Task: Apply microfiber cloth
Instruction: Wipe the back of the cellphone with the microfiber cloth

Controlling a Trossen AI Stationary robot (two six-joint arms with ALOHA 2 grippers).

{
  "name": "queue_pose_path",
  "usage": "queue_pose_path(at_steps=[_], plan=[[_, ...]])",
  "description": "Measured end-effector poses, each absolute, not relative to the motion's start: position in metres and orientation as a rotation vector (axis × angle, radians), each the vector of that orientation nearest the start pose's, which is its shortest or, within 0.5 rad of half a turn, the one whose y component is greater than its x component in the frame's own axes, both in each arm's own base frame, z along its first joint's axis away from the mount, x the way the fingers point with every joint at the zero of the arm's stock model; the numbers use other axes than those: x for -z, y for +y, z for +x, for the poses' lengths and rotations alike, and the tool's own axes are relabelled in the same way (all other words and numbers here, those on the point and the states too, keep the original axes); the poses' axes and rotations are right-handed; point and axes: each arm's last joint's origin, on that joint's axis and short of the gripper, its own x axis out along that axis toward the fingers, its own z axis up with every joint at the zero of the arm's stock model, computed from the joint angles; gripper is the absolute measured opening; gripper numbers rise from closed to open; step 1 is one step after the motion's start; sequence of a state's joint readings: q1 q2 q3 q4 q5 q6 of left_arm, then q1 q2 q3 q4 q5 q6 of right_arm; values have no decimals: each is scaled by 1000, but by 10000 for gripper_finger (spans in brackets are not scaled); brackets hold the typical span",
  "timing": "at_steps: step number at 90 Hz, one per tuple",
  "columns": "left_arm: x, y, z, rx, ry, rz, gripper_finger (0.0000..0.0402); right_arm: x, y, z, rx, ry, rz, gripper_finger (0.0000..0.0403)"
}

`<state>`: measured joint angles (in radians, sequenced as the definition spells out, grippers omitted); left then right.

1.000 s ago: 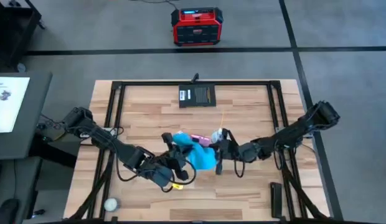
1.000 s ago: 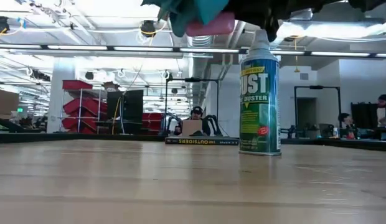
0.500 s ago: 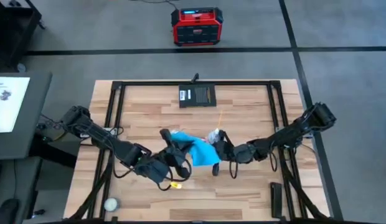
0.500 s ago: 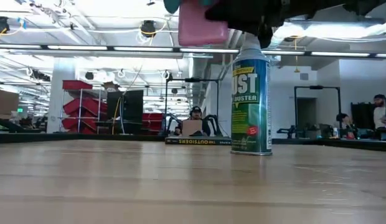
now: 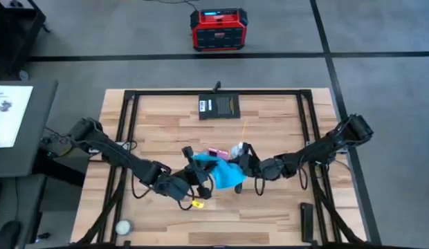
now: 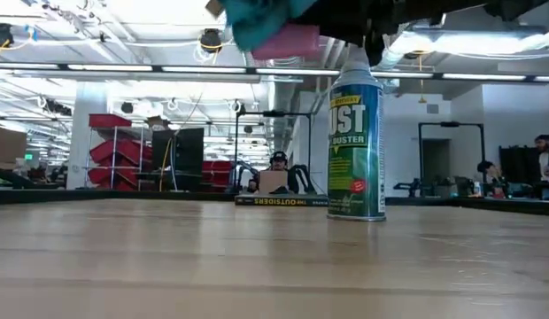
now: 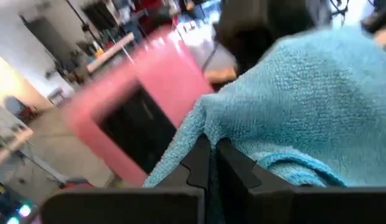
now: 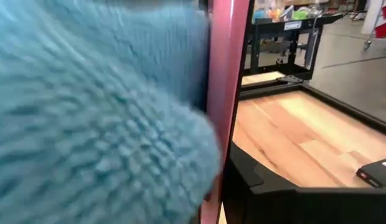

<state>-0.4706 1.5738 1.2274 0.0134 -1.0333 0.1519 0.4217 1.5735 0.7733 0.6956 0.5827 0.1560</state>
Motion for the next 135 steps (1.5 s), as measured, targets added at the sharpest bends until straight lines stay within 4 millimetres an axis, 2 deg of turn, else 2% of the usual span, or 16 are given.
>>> queue_pose_path(at_steps=[12,20,26,34,44,55,64,74,92,108,135], plan=[[-352,-130,323,-572,248,450,0,-222,120,304,147,95,99,10],[-363,-125,323,-604,242,461,0,-221,124,303,87,111,73,10],[-358,-123,325,-587,261,457,0,-222,125,303,69,106,78,10],[-337,-125,330,-570,336,437,0,-222,124,303,91,101,67,10],[-319,-131,337,-631,362,425,0,-218,122,303,127,121,58,10],[-322,-138,334,-670,347,467,0,-218,116,305,143,130,44,10],[-341,-140,322,-666,309,495,0,-221,112,307,165,107,63,10],[-365,-147,300,-689,274,529,0,-222,110,307,191,105,64,10],[-387,-164,267,-650,224,519,0,-218,106,308,203,137,50,10],[-372,-183,262,-590,229,493,0,-219,98,311,230,130,53,10],[-332,-203,280,-588,258,433,0,-223,82,314,272,118,43,10]])
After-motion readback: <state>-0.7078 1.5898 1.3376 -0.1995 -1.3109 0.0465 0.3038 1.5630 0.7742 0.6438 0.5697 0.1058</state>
